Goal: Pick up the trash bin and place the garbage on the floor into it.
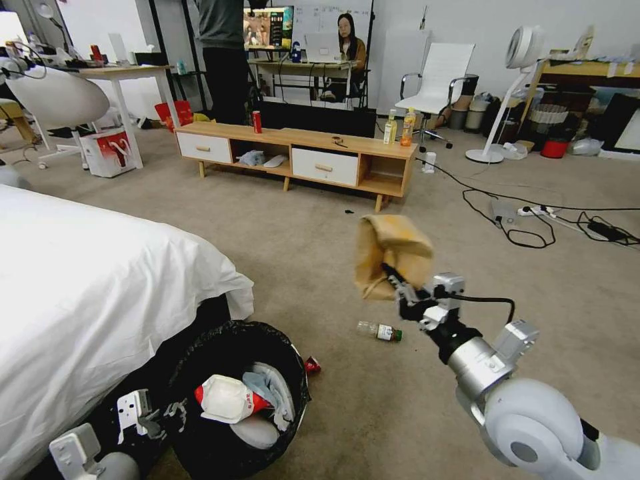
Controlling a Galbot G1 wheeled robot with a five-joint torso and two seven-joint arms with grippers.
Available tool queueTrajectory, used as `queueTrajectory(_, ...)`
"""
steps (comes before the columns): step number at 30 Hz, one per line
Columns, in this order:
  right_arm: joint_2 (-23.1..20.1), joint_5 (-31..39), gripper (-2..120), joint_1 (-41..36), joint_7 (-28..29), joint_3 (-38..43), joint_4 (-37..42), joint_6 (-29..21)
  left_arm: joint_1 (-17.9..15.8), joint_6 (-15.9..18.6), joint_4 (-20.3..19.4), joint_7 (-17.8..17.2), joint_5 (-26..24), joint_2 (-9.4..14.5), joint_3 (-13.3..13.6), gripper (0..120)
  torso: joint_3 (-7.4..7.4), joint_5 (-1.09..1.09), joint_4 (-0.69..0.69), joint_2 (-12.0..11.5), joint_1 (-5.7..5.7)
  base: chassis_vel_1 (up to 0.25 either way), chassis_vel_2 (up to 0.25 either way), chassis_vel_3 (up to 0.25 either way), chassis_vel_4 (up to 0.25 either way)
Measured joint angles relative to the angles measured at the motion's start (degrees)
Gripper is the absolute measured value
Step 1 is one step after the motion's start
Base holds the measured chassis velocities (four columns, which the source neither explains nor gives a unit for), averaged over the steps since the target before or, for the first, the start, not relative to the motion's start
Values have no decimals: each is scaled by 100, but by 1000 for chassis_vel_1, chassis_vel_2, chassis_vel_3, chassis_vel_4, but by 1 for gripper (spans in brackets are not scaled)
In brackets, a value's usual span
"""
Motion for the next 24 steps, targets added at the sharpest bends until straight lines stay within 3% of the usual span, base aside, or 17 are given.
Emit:
queueTrajectory(7,81,109,0,1096,-40,-1138,71,-112,25,0,-5,-6,-1,18,41,2,0,1,2,0,0,0,0,0,0)
queueTrajectory(12,502,408,0,2273,150,-2731,132,-385,29,-3,-68,-7,5,23,45,2,0,1,2,0,0,0,0,0,0)
queueTrajectory(16,732,657,0,2814,307,-3354,130,-648,27,-4,-96,-6,13,12,41,2,0,0,2,0,0,0,0,0,0)
queueTrajectory(24,835,797,0,3069,428,-3564,126,-814,32,-5,-124,-2,16,7,36,2,0,0,1,0,0,0,0,0,0)
